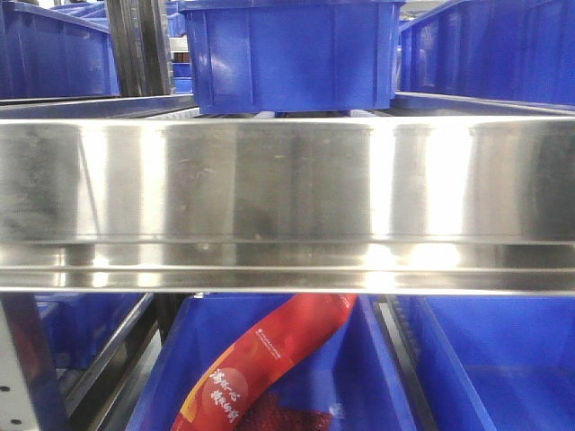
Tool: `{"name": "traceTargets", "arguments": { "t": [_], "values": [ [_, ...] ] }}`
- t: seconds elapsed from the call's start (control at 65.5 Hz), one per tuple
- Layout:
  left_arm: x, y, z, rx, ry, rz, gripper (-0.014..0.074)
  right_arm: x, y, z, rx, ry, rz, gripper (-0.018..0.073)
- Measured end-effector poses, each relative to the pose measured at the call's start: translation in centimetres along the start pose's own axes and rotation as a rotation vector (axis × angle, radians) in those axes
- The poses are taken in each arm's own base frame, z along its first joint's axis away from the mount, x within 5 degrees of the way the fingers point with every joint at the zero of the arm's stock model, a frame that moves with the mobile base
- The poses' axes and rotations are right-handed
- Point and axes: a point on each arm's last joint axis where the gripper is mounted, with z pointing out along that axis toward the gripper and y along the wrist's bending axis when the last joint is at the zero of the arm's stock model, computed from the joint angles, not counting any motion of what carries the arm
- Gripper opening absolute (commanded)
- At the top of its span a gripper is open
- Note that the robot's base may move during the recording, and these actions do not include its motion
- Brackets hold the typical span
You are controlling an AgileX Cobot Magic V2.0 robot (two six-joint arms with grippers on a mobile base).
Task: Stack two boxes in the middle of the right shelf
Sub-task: 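Align the held box with the middle shelf level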
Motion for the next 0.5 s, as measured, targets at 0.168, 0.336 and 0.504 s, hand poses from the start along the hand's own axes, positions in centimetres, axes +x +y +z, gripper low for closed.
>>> {"name": "traceTargets", "arguments": {
  "t": [0.168, 0.336, 0.504],
  "values": [
    [0.00, 0.00, 0.00, 0.000, 0.000, 0.000, -0.0111, 0.00, 0.00, 0.00, 0.000, 0.000, 0.000, -0.0154],
    [0.00, 0.00, 0.00, 0.000, 0.000, 0.000, -0.0111, 0.00, 0.00, 0.00, 0.000, 0.000, 0.000, -0.0154],
    [0.00, 0.00, 0.00, 0.000, 0.000, 0.000, -0.0111, 0.00, 0.00, 0.00, 0.000, 0.000, 0.000, -0.0154]
  ]
}}
